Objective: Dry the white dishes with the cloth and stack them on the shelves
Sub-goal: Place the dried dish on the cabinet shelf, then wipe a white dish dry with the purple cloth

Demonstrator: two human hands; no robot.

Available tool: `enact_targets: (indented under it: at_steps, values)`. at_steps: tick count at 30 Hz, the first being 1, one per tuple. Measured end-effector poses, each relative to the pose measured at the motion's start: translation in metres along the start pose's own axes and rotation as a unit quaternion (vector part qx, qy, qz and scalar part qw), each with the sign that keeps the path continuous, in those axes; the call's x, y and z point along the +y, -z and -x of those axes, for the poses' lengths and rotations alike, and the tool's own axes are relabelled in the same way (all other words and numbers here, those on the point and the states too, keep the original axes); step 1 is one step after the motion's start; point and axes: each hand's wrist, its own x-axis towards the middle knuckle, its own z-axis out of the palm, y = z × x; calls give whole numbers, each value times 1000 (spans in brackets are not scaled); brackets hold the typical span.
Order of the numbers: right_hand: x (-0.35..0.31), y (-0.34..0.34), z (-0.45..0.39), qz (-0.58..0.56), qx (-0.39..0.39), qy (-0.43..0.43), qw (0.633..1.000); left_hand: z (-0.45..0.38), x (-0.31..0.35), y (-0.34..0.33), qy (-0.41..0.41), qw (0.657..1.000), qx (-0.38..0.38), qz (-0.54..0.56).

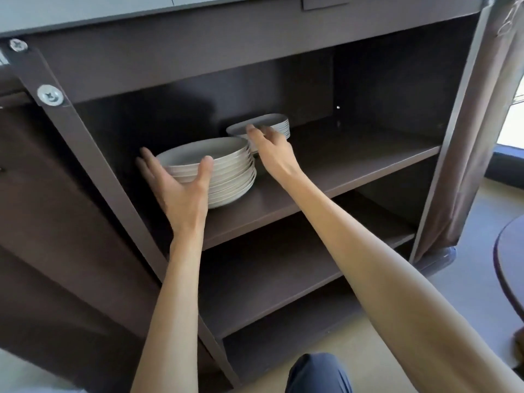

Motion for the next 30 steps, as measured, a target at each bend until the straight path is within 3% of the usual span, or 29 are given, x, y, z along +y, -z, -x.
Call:
enact_targets:
  at_steps: [2, 4, 5, 7, 10, 12, 14, 16, 19, 21, 26, 30]
  values:
    - [-1, 38, 18, 50, 30, 38, 998, 21, 15, -16, -132, 988, 67, 45]
    - [6, 83, 41, 72, 63, 70, 993, 51, 28, -43, -257, 958, 71, 107]
    - [11, 105, 53, 68, 82, 80, 991, 68, 37, -58, -275, 951, 35, 140]
    - [23, 163, 81, 86, 154, 83, 981, 113, 66, -97, -237, 948, -91, 192]
    - [44, 250, 124, 170, 291, 16, 941, 175, 108, -155, -152, 919, -323, 167]
    - [57, 312, 161, 238, 365, -40, 899, 215, 134, -196, -132, 845, -508, 100]
    - [69, 368, 204, 297, 412, -93, 856, 258, 159, -229, -145, 739, -657, 42]
    - [80, 416, 247, 345, 436, -156, 816, 306, 182, -256, -161, 672, -723, 23]
    - [98, 466, 305, 374, 424, -268, 780, 378, 212, -293, -192, 679, -707, 45]
    - [112, 481, 333, 370, 404, -314, 776, 425, 231, -318, -196, 687, -698, 57]
    - [146, 486, 364, 341, 481, -265, 763, 514, 267, -381, -190, 690, -698, 8]
    - [156, 492, 368, 278, 526, -237, 768, 542, 271, -428, -83, 693, -712, -80]
